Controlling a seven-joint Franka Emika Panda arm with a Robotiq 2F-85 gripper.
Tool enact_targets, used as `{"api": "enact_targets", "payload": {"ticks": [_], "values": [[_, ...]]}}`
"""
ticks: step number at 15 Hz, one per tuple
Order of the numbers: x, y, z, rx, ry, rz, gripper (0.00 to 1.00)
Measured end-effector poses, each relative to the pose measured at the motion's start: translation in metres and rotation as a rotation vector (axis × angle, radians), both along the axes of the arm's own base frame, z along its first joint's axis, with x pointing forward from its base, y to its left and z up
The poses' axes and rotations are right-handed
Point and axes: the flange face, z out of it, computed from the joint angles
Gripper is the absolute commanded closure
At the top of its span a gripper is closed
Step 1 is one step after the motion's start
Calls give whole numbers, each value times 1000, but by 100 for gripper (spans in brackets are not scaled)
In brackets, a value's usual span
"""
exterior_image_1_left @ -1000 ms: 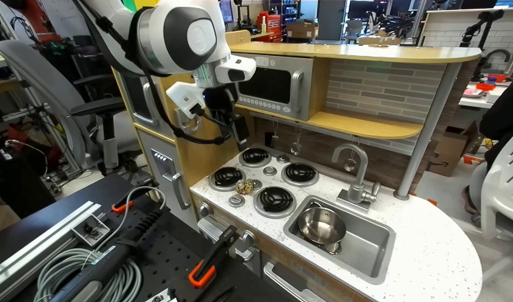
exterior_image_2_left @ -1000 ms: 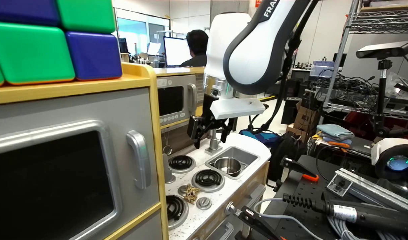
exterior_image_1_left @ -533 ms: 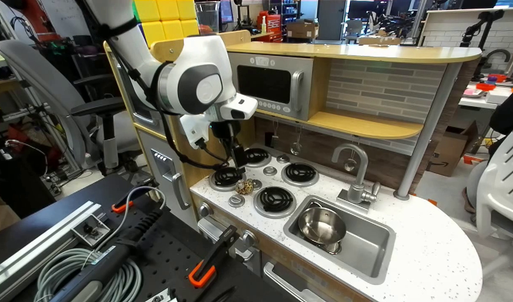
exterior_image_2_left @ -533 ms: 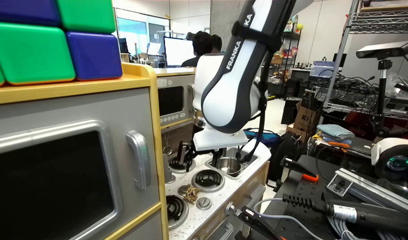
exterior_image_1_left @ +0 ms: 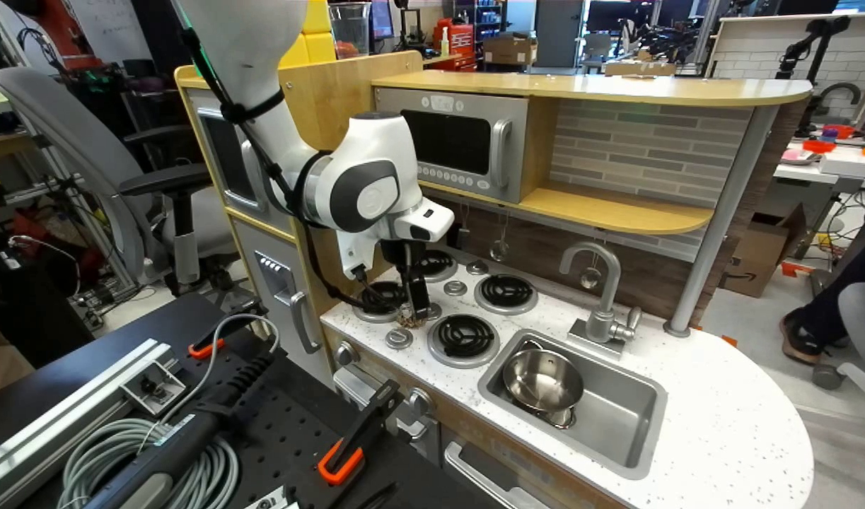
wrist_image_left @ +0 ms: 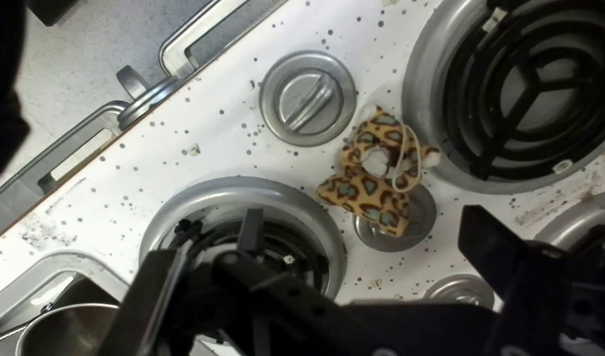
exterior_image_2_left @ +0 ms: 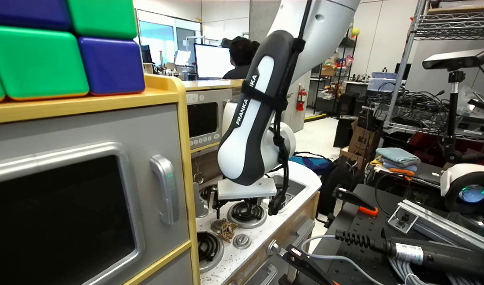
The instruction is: Pick up the plush toy from the stove and put it inside the silver pot in the sink
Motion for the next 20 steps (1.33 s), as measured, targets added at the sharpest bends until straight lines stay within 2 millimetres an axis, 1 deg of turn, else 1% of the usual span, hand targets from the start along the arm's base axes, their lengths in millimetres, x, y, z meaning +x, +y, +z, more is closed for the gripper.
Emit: {"api": "enact_targets", "payload": {"ticks": [4, 10, 11, 12, 15, 16, 20], "values": [[11, 0, -20, 7, 44, -31, 0], [21, 9, -39, 1, 65, -34, 0], [23, 11, -42, -4, 63, -34, 12], [24, 12, -44, -11, 60, -32, 26], [27, 16, -49, -33, 52, -26, 49], [29, 18, -49, -36, 47, -25, 58], [36, 22, -46, -31, 32, -24, 87]]}}
